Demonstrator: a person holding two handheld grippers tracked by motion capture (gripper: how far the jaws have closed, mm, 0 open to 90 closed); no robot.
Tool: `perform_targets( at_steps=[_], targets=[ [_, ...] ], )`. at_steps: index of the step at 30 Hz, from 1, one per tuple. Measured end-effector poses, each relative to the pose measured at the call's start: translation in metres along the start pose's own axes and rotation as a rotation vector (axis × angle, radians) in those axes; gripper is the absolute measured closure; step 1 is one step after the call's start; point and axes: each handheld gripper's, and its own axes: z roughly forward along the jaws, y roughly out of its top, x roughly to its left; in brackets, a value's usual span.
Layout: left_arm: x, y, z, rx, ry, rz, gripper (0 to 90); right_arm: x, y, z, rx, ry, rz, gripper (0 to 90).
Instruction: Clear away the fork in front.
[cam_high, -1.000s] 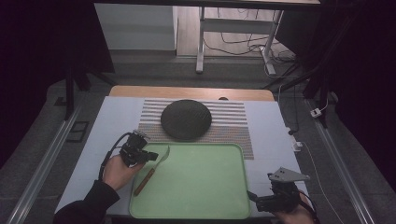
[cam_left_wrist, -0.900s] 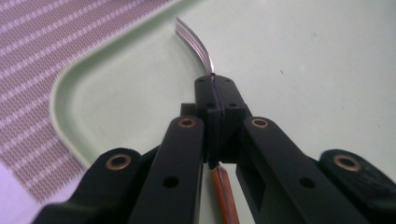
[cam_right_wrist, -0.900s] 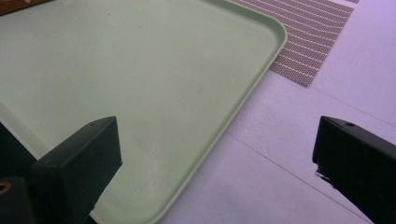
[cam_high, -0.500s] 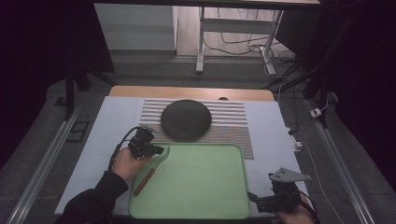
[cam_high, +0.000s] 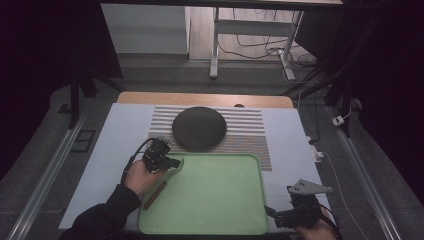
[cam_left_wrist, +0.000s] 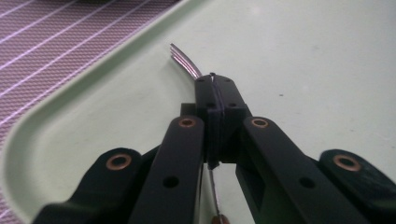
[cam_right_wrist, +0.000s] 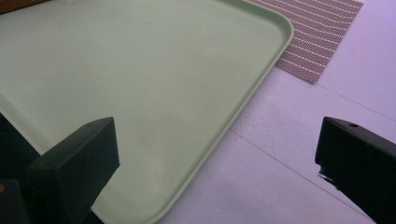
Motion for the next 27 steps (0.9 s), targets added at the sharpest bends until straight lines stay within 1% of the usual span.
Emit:
perform_targets(
  at_steps=[4, 6, 8, 10, 12, 14, 18, 22, 25, 27],
  targets=[
    [-0.010, 0.002, 0.005, 0.012, -0.011, 0.023, 88.6, 0.000, 0.000, 0.000, 0.001, 0.003, -0.004, 0.0],
    [-0.014, 0.002, 0.008, 0.026, -0.007, 0.038, 88.6, 0.000, 0.000, 0.000, 0.003, 0.004, -0.006, 0.0],
    [-0.017, 0.003, 0.007, 0.017, 0.009, 0.051, 88.6, 0.000, 0.000, 0.000, 0.002, 0.004, -0.007, 0.0],
    [-0.016, 0.004, 0.002, -0.009, 0.013, 0.040, 88.6, 0.000, 0.000, 0.000, 0.002, 0.004, -0.005, 0.0],
    [-0.013, 0.004, -0.002, -0.020, 0.029, 0.022, 88.6, 0.000, 0.000, 0.000, 0.002, 0.005, -0.001, 0.0],
    [-0.008, 0.003, -0.002, -0.015, 0.053, 0.007, 88.6, 0.000, 0.000, 0.001, 0.004, 0.005, -0.005, 0.0],
    [-0.002, 0.001, 0.002, 0.004, 0.073, -0.012, 88.6, 0.001, 0.000, 0.001, 0.008, 0.004, -0.009, 0.0],
    [-0.002, 0.001, 0.005, 0.006, 0.057, -0.015, 88.6, 0.000, 0.000, 0.001, 0.009, 0.007, -0.006, 0.0],
    [-0.006, 0.003, 0.007, 0.006, 0.041, -0.010, 88.6, 0.000, 0.000, 0.001, 0.009, 0.007, -0.008, 0.0],
    [-0.011, 0.004, 0.010, 0.009, 0.029, 0.002, 88.6, 0.000, 0.000, 0.001, 0.010, 0.008, -0.008, 0.0]
  ],
)
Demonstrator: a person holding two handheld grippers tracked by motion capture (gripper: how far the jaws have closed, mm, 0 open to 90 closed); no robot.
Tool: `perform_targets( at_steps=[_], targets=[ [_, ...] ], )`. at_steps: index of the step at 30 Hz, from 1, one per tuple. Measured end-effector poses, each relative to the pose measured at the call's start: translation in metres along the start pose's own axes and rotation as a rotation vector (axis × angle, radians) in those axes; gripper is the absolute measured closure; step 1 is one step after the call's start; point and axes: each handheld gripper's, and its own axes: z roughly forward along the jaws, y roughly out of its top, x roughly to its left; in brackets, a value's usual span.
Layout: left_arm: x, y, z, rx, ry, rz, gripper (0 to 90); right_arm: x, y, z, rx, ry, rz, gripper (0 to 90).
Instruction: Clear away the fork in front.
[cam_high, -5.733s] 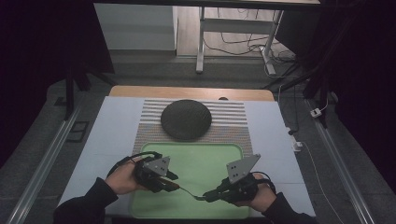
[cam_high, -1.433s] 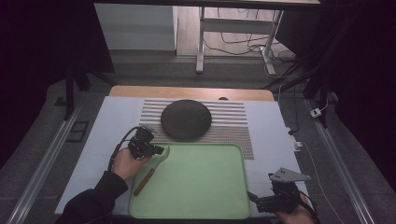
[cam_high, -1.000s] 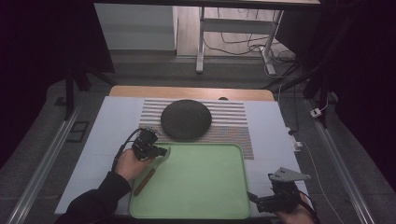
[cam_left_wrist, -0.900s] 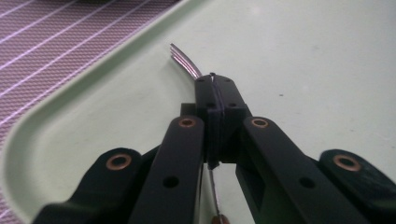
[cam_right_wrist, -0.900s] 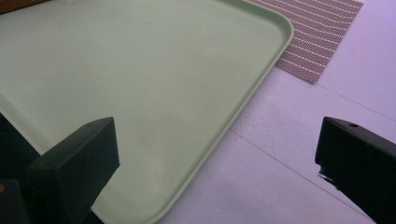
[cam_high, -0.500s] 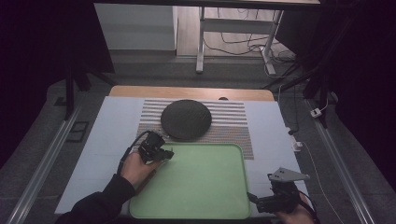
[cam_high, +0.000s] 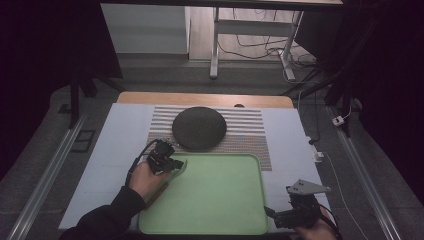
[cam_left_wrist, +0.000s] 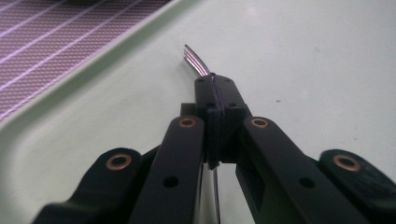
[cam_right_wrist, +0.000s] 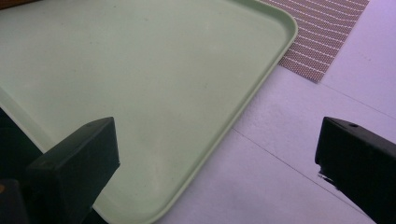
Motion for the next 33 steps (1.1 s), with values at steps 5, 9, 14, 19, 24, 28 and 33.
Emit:
perform_targets(
  at_steps=[5, 9, 14, 19, 24, 28, 33],
  targets=[
    [-0.012, 0.002, 0.007, 0.015, -0.040, 0.025, 88.6, 0.000, 0.000, 0.000, 0.000, 0.000, 0.000, 0.0],
    [-0.023, 0.001, 0.010, 0.019, -0.071, 0.039, 88.6, 0.000, 0.000, 0.000, -0.002, 0.001, 0.002, 0.0],
    [-0.035, -0.001, 0.011, 0.025, -0.110, 0.064, 88.6, 0.000, 0.000, 0.000, -0.002, 0.002, -0.001, 0.0],
    [-0.049, -0.004, 0.014, 0.040, -0.156, 0.098, 88.6, 0.000, 0.000, 0.000, -0.001, 0.000, -0.004, 0.0],
    [-0.065, -0.008, 0.021, 0.067, -0.168, 0.135, 88.6, 0.000, 0.000, 0.000, -0.001, 0.003, -0.002, 0.0],
    [-0.069, -0.007, 0.023, 0.064, -0.190, 0.145, 88.6, 0.000, 0.000, 0.000, -0.001, 0.001, -0.005, 0.0],
    [-0.075, -0.010, 0.033, 0.103, -0.192, 0.174, 88.6, 0.000, 0.000, 0.000, 0.001, 0.004, -0.001, 0.0]
  ],
)
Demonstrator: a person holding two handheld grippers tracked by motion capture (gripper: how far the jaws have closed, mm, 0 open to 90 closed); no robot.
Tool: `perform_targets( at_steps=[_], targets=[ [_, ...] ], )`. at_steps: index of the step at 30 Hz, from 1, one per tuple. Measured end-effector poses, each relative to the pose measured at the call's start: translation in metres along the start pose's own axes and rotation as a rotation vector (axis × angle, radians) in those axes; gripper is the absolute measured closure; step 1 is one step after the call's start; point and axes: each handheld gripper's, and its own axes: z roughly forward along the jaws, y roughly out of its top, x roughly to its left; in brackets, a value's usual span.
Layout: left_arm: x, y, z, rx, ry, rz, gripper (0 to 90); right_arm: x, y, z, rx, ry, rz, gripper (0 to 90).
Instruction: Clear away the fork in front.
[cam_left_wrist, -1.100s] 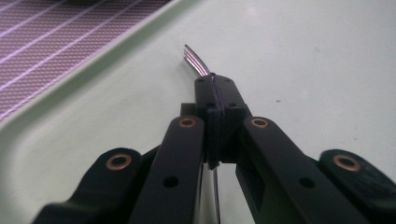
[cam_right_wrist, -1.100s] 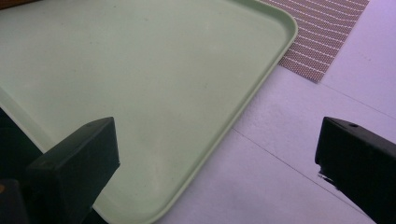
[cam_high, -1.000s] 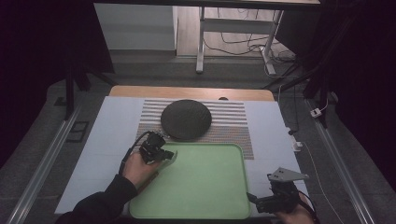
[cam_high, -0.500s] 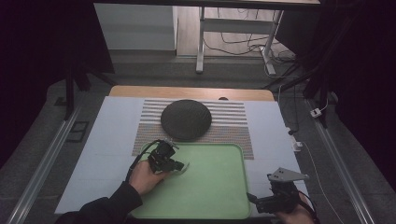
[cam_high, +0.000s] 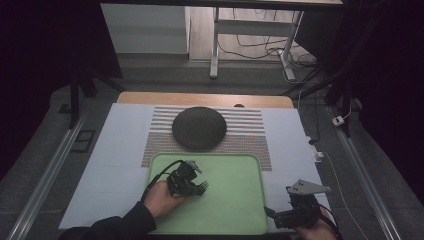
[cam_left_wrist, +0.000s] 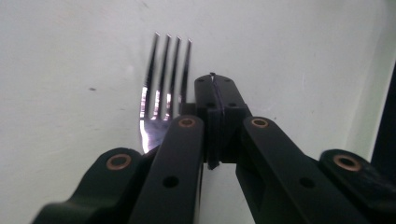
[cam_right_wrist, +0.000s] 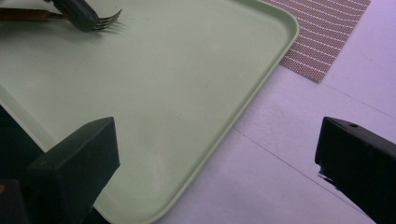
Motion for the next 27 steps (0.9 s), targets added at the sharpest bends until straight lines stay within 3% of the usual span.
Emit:
perform_targets(
  at_steps=[3, 6, 17, 27],
  targets=[
    [0.002, 0.000, 0.002, -0.009, 0.005, -0.002, 88.6, 0.000, 0.000, 0.000, -0.002, 0.001, 0.002, 0.0],
    [0.006, 0.000, -0.001, -0.011, 0.059, 0.009, 88.6, 0.000, 0.000, 0.000, 0.000, 0.002, 0.002, 0.0],
    [0.048, -0.006, -0.022, -0.039, 0.165, -0.113, 88.6, 0.000, 0.000, 0.000, 0.002, 0.003, 0.004, 0.0],
    [0.086, -0.024, -0.046, -0.058, 0.243, -0.242, 88.6, -0.001, 0.000, 0.000, 0.004, 0.005, 0.004, 0.0]
  ],
)
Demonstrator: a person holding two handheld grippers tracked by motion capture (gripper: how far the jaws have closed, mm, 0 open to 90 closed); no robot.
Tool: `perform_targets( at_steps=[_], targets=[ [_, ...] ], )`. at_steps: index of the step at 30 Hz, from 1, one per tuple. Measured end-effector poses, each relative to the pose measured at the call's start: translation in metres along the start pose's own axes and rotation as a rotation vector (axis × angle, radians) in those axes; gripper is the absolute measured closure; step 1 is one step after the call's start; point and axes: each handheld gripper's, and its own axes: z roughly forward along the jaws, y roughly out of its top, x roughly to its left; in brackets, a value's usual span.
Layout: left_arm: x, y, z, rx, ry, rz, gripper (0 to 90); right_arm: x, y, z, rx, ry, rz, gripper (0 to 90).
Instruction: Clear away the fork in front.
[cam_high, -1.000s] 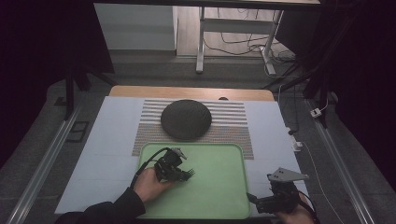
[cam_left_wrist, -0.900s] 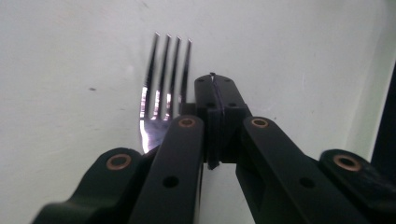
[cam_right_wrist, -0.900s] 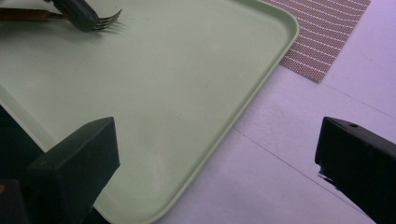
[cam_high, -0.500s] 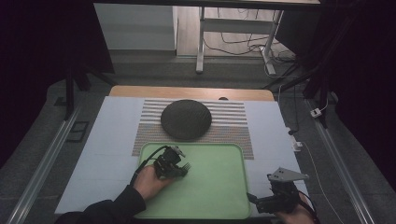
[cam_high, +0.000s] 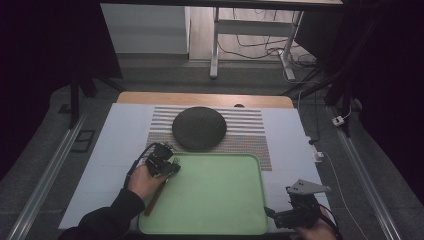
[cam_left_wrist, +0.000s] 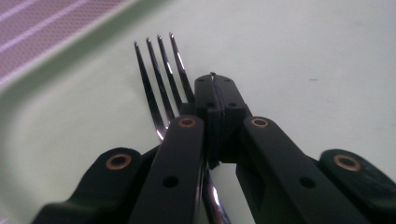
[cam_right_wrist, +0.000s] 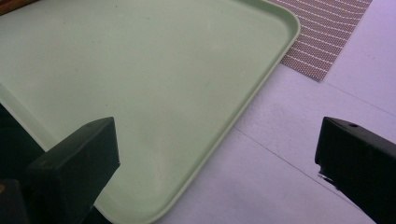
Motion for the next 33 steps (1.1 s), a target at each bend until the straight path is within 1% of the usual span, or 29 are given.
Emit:
perform_targets(
  at_steps=[3, 5, 8, 10, 11, 13, 15, 17, 18, 19, 21, 23, 24, 25, 26, 28, 29, 30, 32, 33],
  targets=[
    [0.013, -0.004, -0.005, -0.007, 0.013, -0.039, 88.5, 0.000, 0.000, 0.000, 0.000, 0.001, 0.000, 0.0],
    [0.018, -0.006, -0.006, -0.012, 0.011, -0.060, 88.5, 0.000, 0.000, 0.000, 0.001, 0.002, -0.002, 0.0],
    [0.021, -0.008, -0.009, -0.012, 0.018, -0.070, 88.4, 0.000, 0.000, 0.000, 0.003, 0.002, 0.000, 0.0],
    [0.022, -0.009, -0.013, -0.020, 0.014, -0.075, 88.3, 0.000, 0.000, 0.000, -0.002, 0.003, 0.000, 0.0],
    [0.022, -0.010, -0.017, -0.031, 0.011, -0.079, 85.2, 0.000, 0.000, 0.000, -0.002, 0.003, 0.000, 0.0],
    [0.021, -0.014, -0.026, -0.059, -0.016, -0.084, 75.0, 0.000, 0.000, -0.001, -0.003, 0.002, 0.000, 0.0],
    [0.020, -0.021, -0.038, -0.099, -0.052, -0.083, 62.0, 0.000, 0.000, -0.001, -0.007, 0.000, 0.004, 0.0],
    [0.018, -0.032, -0.052, -0.157, -0.102, -0.060, 56.1, 0.000, 0.000, -0.001, -0.007, 0.000, 0.006, 0.0],
    [0.018, -0.038, -0.059, -0.191, -0.122, -0.050, 50.7, 0.000, 0.000, -0.001, -0.007, -0.001, 0.005, 0.0],
    [0.018, -0.046, -0.067, -0.222, -0.136, -0.044, 46.5, 0.000, 0.000, -0.001, -0.006, -0.002, 0.005, 0.0],
    [0.016, -0.062, -0.081, -0.286, -0.160, -0.039, 41.4, 0.000, 0.000, -0.001, -0.005, -0.003, 0.001, 0.0],
    [0.014, -0.082, -0.095, -0.348, -0.172, -0.023, 32.4, 0.000, 0.000, -0.001, -0.006, -0.004, 0.002, 0.0],
    [0.013, -0.092, -0.100, -0.379, -0.172, -0.018, 26.0, 0.000, 0.000, -0.001, -0.006, -0.005, 0.003, 0.0],
    [0.012, -0.102, -0.105, -0.394, -0.166, -0.014, 18.4, 0.000, 0.000, -0.001, -0.006, -0.005, 0.003, 0.0],
    [0.010, -0.112, -0.110, -0.397, -0.141, -0.017, 13.5, 0.000, 0.000, -0.001, -0.006, -0.005, 0.003, 0.0],
    [0.006, -0.132, -0.114, -0.389, -0.076, -0.004, 5.2, 0.001, 0.000, -0.001, -0.005, -0.007, 0.002, 0.0],
    [0.005, -0.141, -0.116, -0.382, -0.060, 0.008, 1.1, 0.001, 0.000, -0.001, -0.006, -0.006, 0.004, 0.0],
    [0.004, -0.150, -0.118, -0.378, -0.052, 0.016, 0.0, 0.001, 0.000, -0.001, -0.005, -0.007, 0.004, 0.0],
    [0.001, -0.162, -0.123, -0.371, -0.038, 0.007, 0.0, 0.001, 0.000, -0.001, -0.005, -0.010, 0.003, 0.0],
    [-0.001, -0.165, -0.126, -0.383, -0.022, 0.008, 0.0, 0.001, 0.000, -0.001, -0.005, -0.011, 0.002, 0.0]
  ],
)
